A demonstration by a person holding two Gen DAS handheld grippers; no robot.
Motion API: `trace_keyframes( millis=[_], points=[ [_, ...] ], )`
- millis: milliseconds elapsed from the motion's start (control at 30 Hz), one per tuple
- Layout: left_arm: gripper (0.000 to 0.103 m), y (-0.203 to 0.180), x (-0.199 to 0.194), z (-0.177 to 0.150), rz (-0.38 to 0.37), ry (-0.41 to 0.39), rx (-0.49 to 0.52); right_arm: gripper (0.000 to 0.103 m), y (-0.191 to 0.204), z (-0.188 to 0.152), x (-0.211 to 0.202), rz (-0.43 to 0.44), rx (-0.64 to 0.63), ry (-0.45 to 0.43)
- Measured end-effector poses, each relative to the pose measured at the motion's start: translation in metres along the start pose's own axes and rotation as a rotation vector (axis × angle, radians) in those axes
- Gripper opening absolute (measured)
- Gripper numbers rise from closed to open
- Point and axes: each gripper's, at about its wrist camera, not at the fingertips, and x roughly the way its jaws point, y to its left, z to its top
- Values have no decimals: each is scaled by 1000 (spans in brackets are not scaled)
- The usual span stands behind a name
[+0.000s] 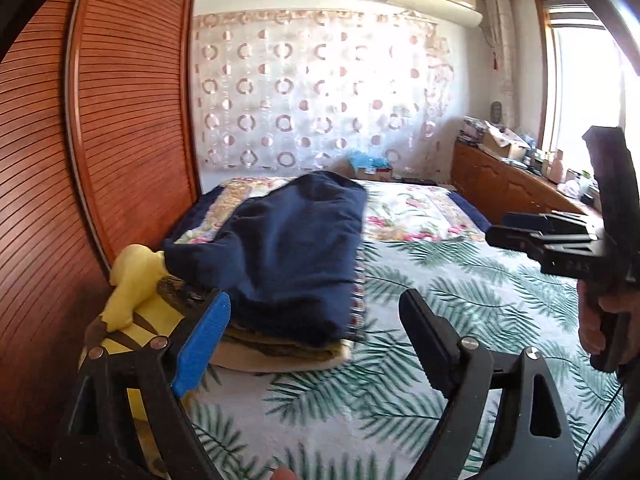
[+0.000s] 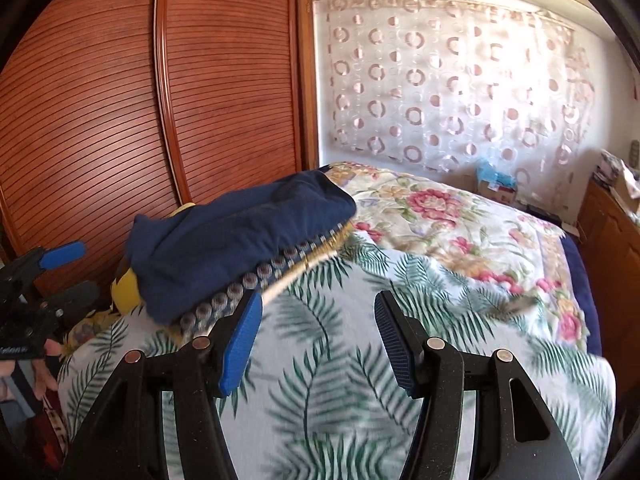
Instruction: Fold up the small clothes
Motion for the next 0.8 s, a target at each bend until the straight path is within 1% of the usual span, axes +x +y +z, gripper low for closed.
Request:
trace_keyframes(
  millis=[133,267,400,500,567,700,800],
  points=[
    [87,-20,-1,-2,-50,10,7,65,2,-20,-37,-40,30,-4],
    [87,-44,-3,-4,-72,17,36,75,4,-37,-71,-95,80,-6],
    [87,-65,-8,-3,-95,15,60,82,6,-50,-102,-154,128,-17],
    [87,-75,-14,-1,-102,6,75,82,6,-58,-125,-174,162,-30],
    [87,-83,-19,2,-92,-10,93,82,8,-60,-140,-196,177,-46],
    [87,-94,-26,11,-88,-38,100,82,14,-64,-161,-239,183,-67],
    [87,-103,-31,19,-100,-51,99,82,20,-60,-177,-277,187,-94]
  ],
)
